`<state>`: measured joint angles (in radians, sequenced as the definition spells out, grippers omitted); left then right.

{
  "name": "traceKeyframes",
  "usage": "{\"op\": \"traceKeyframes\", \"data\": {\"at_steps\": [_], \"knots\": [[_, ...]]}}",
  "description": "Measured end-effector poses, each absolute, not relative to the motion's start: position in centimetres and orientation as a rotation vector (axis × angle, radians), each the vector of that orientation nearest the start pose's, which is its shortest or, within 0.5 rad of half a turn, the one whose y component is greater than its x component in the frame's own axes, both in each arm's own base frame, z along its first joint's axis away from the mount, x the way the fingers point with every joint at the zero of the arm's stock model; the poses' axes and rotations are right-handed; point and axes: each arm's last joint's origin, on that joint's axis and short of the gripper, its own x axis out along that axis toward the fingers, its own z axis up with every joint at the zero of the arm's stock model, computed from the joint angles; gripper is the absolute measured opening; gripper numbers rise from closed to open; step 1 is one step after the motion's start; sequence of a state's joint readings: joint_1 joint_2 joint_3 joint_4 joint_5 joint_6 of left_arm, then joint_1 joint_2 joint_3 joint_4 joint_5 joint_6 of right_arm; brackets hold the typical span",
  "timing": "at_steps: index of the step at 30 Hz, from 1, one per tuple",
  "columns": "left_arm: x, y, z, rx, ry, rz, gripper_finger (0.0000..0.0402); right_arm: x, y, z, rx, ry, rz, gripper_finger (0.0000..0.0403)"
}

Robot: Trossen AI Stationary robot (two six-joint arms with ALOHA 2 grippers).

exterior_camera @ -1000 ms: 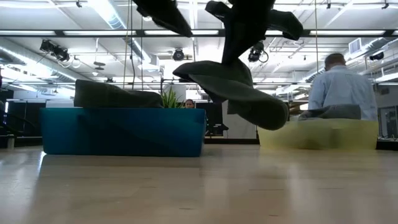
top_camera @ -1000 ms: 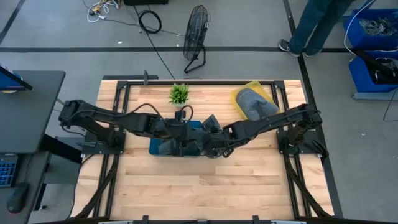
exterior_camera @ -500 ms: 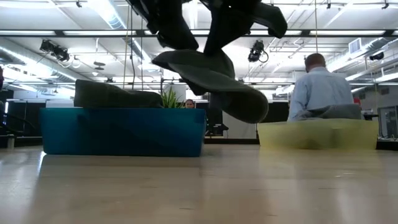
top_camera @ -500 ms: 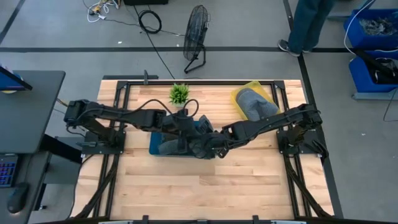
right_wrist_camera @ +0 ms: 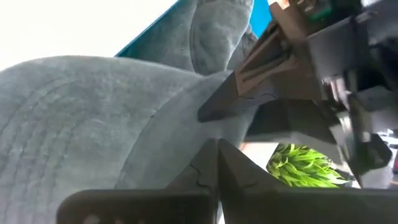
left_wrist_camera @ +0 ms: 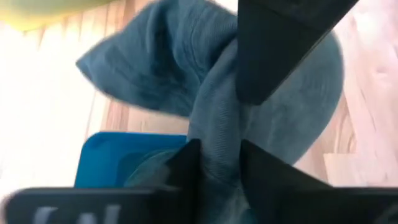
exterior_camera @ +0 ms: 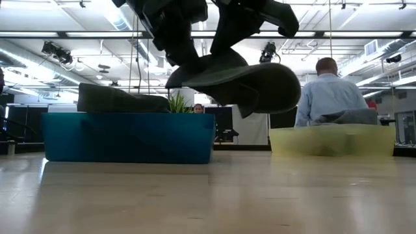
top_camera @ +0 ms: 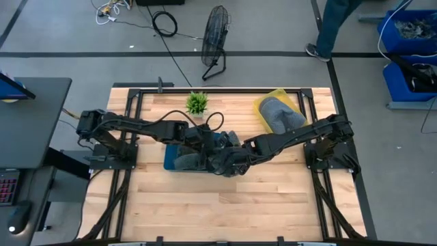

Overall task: Pick & Place hat
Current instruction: Put the black cap into the blue bin

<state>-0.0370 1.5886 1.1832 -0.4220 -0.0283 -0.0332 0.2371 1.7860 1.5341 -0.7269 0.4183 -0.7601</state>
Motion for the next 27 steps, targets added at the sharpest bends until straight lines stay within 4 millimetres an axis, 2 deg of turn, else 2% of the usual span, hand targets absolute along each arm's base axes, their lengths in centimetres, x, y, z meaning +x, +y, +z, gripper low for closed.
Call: {"op": "traceKeyframes", "data": {"at_steps": [4, 5, 9, 15, 23, 27], "knots": [[33.9, -1.1, 25.5, -0.042, 0.824, 0.022, 0.0024, 37.3, 7.8, 28.0, -0.945, 0.965, 0.159, 0.0016], [33.8, -1.1, 25.5, -0.059, 0.824, 0.030, 0.0015, 37.3, 7.8, 28.0, -0.922, 0.965, 0.147, 0.0022], [33.7, -1.1, 25.8, -0.099, 0.819, 0.047, 0.0020, 37.3, 7.9, 28.0, -0.845, 0.969, 0.072, 0.0051], [32.4, -1.2, 26.4, -0.171, 0.869, 0.109, 0.0013, 36.3, 7.8, 27.9, -0.861, 1.060, -0.043, 0.0087], [27.6, -3.2, 29.1, -0.109, 0.872, 0.469, 0.0022, 33.6, 7.1, 28.7, -0.669, 1.191, -0.162, 0.0099], [25.4, -4.8, 29.4, -0.122, 0.870, 0.596, 0.0016, 33.3, 7.0, 28.7, -0.631, 1.210, -0.186, 0.0095]]}}
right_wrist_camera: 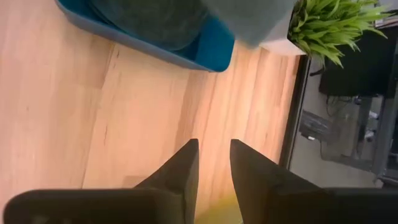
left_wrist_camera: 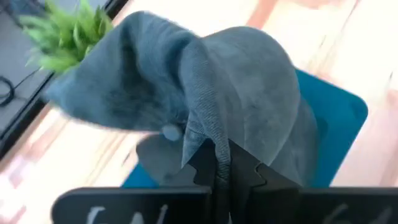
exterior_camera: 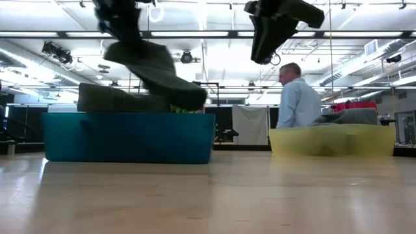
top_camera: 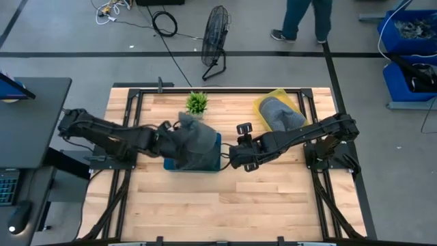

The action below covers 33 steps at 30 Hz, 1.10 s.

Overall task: Pick & Place hat
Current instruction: Put the black cap into the blue bin

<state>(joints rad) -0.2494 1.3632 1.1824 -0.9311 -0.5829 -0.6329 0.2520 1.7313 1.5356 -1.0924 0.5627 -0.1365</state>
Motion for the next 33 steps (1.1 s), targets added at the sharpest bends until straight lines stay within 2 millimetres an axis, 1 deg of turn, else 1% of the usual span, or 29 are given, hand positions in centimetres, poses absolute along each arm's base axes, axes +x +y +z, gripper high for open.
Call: {"op": "traceKeyframes", "data": {"at_steps": [4, 8, 12, 15, 18, 21, 24, 27, 30, 33], "knots": [[24.6, -6.8, 28.9, -0.150, 0.896, 0.611, 0.0012, 33.4, 6.9, 28.7, -0.624, 1.204, -0.185, 0.0092], [25.2, -8.7, 27.6, -0.153, 0.890, 0.616, 0.0020, 33.6, 6.7, 28.7, -0.613, 1.191, -0.193, 0.0091], [26.5, -9.5, 25.5, -0.165, 0.907, 0.681, 0.0016, 33.9, 6.6, 28.8, -0.599, 1.164, -0.201, 0.0091], [27.6, -9.6, 23.5, -0.194, 0.928, 0.759, 0.0015, 33.9, 6.6, 28.8, -0.598, 1.159, -0.201, 0.0091], [28.4, -9.0, 21.8, -0.161, 0.978, 0.815, 0.0023, 33.9, 6.6, 28.8, -0.591, 1.160, -0.194, 0.0091], [28.9, -8.2, 20.7, -0.133, 1.028, 0.863, 0.0033, 34.0, 6.7, 28.8, -0.572, 1.164, -0.166, 0.0091], [29.0, -7.4, 20.3, -0.125, 1.051, 0.899, 0.0041, 34.0, 6.8, 28.8, -0.565, 1.161, -0.155, 0.0091], [29.3, -7.1, 20.3, -0.136, 1.043, 0.900, 0.0047, 34.0, 6.8, 28.8, -0.563, 1.156, -0.156, 0.0091], [29.6, -7.3, 20.3, -0.113, 1.056, 0.844, 0.0053, 34.3, 6.8, 28.9, -0.552, 1.131, -0.160, 0.0091], [29.7, -7.5, 20.2, -0.105, 1.091, 0.785, 0.0061, 35.0, 7.0, 28.7, -0.497, 1.047, -0.178, 0.0091]]}}
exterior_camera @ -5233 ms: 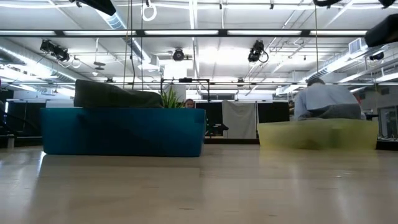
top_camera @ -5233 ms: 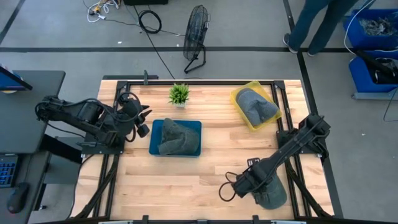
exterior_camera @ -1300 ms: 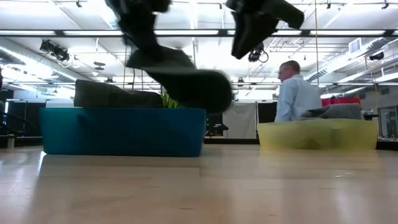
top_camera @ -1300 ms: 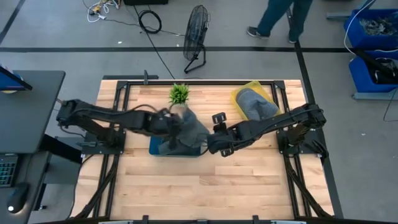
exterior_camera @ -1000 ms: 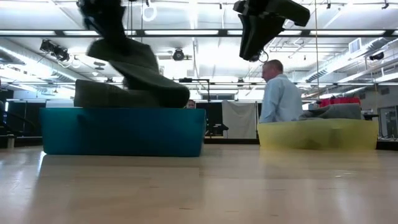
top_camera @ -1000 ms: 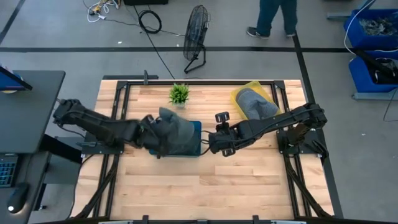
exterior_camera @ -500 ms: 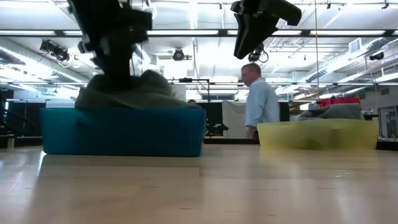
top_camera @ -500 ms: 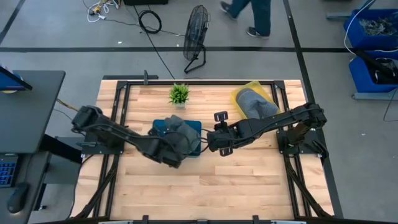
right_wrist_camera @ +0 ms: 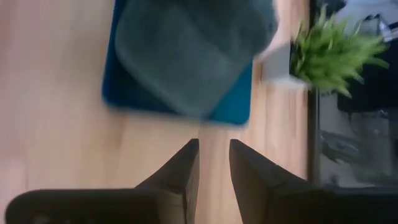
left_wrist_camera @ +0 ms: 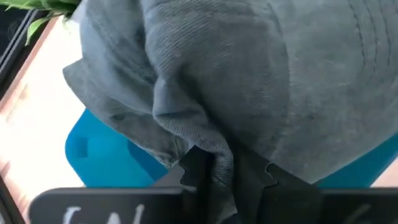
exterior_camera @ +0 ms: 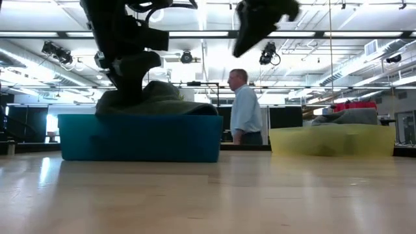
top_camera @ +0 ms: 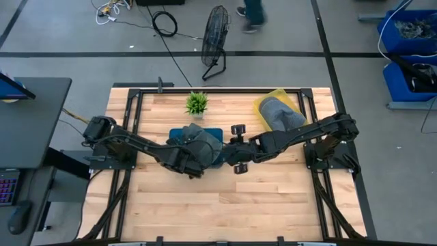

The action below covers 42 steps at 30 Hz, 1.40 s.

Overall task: Pick & Place hat
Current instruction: Put the black cap into the blue bin

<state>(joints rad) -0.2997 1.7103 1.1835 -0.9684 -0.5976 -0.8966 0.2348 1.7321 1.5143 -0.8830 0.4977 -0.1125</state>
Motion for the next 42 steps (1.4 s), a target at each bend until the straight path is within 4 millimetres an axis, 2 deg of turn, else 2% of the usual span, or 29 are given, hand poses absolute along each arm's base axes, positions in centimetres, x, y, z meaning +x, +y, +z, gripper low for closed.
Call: {"op": "traceKeyframes", "data": {"at_steps": [4, 7, 12, 16, 19, 23, 26, 31, 34, 39, 42], "knots": [[29.7, -7.6, 20.2, -0.075, 1.111, 0.756, 0.0081, 36.3, 6.8, 27.2, -0.407, 0.894, -0.212, 0.0091], [29.7, -7.5, 20.2, -0.076, 1.112, 0.754, 0.0101, 37.0, 6.4, 25.2, -0.339, 0.793, -0.189, 0.0082], [29.8, -7.4, 20.2, -0.070, 1.104, 0.758, 0.0116, 37.5, 4.5, 22.6, -0.201, 0.614, -0.252, 0.0020], [29.7, -7.4, 20.3, -0.067, 1.085, 0.774, 0.0106, 37.4, 2.4, 20.5, -0.032, 0.573, -0.225, 0.0009], [29.7, -7.5, 20.5, -0.068, 1.083, 0.778, 0.0098, 37.5, 1.8, 18.7, 0.088, 0.623, -0.140, 0.0004], [29.8, -7.6, 20.9, -0.075, 1.095, 0.757, 0.0098, 38.2, 1.5, 16.0, 0.128, 0.684, -0.091, 0.0004], [29.8, -7.6, 20.8, -0.054, 1.133, 0.720, 0.0108, 38.7, 1.2, 14.5, 0.120, 0.697, -0.121, 0.0002], [29.6, -7.9, 20.7, -0.034, 1.202, 0.635, 0.0127, 38.8, 0.1, 13.6, 0.090, 0.722, -0.214, 0.0002], [29.2, -8.1, 21.2, -0.030, 1.203, 0.631, 0.0132, 38.8, -0.4, 13.6, 0.116, 0.725, -0.181, 0.0001], [28.1, -7.8, 22.9, -0.045, 1.151, 0.668, 0.0128, 38.6, -0.1, 13.3, 0.144, 0.766, -0.123, 0.0001], [27.2, -7.5, 24.1, -0.049, 1.107, 0.707, 0.0127, 38.3, 0.3, 14.0, 0.157, 0.761, -0.099, 0.0001]]}}
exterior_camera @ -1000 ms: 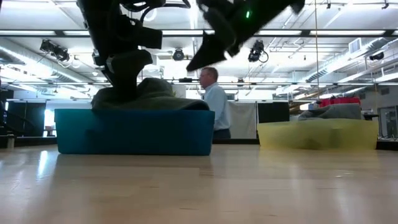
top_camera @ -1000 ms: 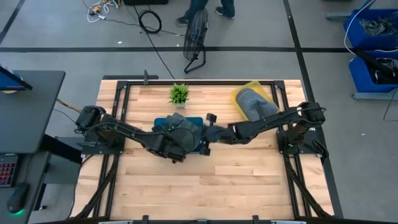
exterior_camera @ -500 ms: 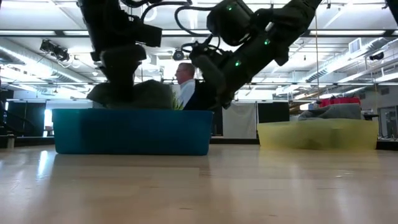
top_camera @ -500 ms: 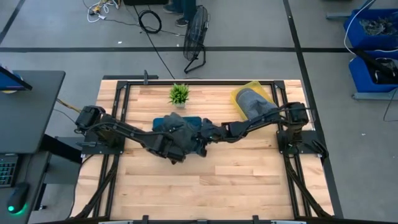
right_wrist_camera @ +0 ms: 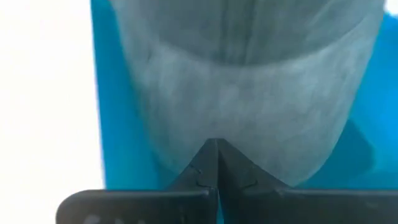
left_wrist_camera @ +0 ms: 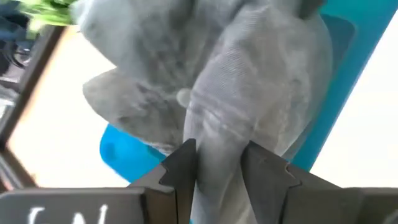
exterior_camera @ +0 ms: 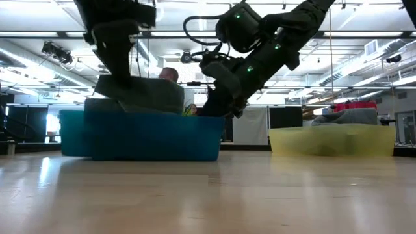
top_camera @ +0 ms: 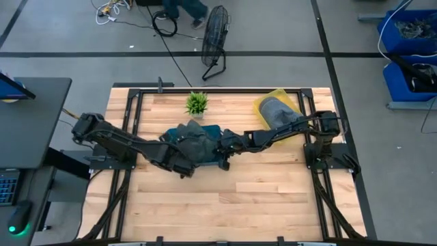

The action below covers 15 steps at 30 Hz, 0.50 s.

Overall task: Pick & Place hat
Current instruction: Put the black cap into the blue bin, then return to Home Position

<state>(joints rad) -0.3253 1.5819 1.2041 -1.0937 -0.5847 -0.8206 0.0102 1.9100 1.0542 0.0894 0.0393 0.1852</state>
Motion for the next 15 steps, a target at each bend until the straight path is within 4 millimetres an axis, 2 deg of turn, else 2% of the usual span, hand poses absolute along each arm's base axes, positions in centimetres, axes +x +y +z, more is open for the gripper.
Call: {"op": "traceKeyframes", "data": {"at_steps": [4, 7, 9, 15], "knots": [[25.4, -7.2, 26.2, -0.049, 1.054, 0.733, 0.0129, 37.5, 0.6, 16.0, 0.123, 0.751, -0.062, 0.0007], [24.2, -7.3, 27.6, -0.063, 1.004, 0.723, 0.0127, 36.8, 0.7, 19.1, 0.101, 0.671, -0.048, 0.0014], [23.7, -7.4, 28.3, -0.083, 0.961, 0.718, 0.0127, 36.5, 0.6, 20.5, 0.097, 0.631, -0.064, 0.0014], [22.6, -7.8, 29.1, -0.072, 0.938, 0.701, 0.0123, 35.1, 0.7, 23.2, 0.079, 0.590, -0.076, 0.0003]]}}
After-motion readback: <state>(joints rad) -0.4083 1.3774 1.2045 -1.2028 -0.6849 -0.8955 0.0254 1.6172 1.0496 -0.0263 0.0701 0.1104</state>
